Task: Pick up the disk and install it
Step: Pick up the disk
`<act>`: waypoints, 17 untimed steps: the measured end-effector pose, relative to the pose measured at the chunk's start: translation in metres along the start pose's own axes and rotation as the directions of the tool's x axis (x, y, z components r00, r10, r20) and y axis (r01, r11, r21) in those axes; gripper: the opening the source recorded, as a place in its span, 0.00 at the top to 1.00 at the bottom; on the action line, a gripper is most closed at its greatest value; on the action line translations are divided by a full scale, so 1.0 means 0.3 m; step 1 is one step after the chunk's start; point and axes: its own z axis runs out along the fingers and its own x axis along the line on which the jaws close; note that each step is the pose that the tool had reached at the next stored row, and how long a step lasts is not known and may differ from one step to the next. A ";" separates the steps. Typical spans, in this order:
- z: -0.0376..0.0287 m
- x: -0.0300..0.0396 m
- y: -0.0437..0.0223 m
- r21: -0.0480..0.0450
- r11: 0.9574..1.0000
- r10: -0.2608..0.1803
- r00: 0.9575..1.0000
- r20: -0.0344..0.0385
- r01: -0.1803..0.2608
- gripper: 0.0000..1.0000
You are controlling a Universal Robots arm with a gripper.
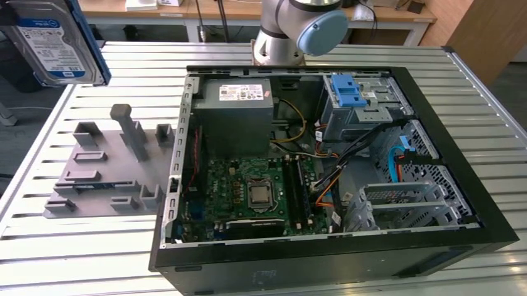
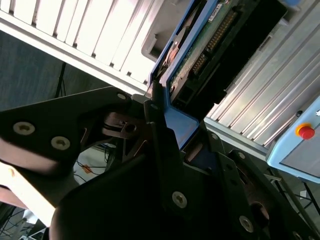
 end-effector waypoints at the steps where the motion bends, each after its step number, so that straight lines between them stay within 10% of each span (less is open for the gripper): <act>1: -0.006 0.000 0.000 0.000 1.000 0.000 1.000 0.000 0.000 0.64; 17: -0.112 0.000 0.001 0.003 1.000 0.000 1.000 0.000 0.000 0.64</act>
